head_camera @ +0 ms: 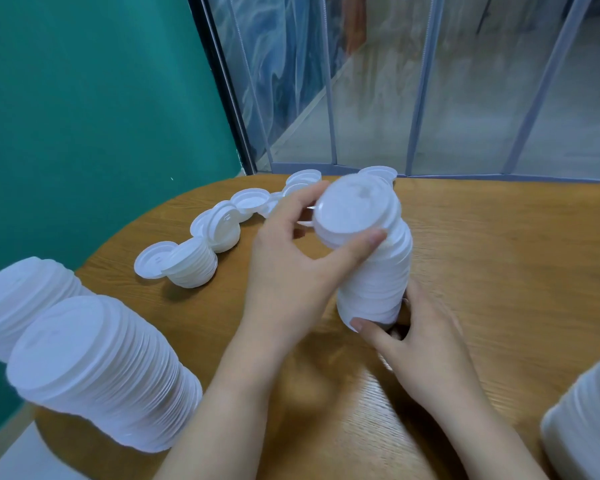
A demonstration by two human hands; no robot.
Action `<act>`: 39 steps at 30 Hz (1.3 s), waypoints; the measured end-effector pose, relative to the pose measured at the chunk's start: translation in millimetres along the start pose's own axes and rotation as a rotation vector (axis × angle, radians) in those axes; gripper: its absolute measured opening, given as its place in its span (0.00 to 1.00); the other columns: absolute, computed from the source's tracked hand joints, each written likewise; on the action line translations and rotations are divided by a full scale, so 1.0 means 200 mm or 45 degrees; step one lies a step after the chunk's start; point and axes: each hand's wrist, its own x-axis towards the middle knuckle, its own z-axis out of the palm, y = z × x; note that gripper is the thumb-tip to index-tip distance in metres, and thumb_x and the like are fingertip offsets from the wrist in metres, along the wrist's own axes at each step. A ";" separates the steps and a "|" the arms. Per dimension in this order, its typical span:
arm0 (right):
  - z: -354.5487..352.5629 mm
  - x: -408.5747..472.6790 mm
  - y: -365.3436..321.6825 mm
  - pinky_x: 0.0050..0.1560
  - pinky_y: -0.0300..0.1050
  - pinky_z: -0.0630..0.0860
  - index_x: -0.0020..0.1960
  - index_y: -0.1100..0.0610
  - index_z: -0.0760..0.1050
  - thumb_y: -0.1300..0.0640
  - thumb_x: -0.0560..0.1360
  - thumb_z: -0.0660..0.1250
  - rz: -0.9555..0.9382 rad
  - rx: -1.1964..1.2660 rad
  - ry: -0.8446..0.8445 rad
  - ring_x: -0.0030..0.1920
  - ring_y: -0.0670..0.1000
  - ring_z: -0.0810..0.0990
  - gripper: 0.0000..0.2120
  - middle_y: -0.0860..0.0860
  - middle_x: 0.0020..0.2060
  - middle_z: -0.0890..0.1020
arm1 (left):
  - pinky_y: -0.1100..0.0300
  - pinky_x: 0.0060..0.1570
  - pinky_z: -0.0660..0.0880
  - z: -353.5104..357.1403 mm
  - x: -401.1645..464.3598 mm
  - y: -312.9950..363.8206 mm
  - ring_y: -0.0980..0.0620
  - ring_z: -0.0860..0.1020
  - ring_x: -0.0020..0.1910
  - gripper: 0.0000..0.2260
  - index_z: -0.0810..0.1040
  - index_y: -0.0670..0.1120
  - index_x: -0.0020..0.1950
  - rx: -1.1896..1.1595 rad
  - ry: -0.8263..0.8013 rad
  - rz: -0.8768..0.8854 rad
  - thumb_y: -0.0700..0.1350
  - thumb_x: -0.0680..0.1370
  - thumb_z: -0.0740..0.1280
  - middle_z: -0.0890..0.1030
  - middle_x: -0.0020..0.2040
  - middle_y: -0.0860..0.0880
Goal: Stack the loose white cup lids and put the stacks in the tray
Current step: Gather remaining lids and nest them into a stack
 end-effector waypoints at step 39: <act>0.00 0.01 0.02 0.64 0.61 0.72 0.61 0.39 0.72 0.39 0.67 0.75 -0.021 -0.001 0.003 0.49 0.36 0.72 0.25 0.35 0.45 0.79 | 0.76 0.52 0.69 0.09 -0.01 -0.06 0.65 0.77 0.58 0.22 0.76 0.56 0.59 0.172 -0.177 -0.067 0.56 0.70 0.80 0.80 0.56 0.63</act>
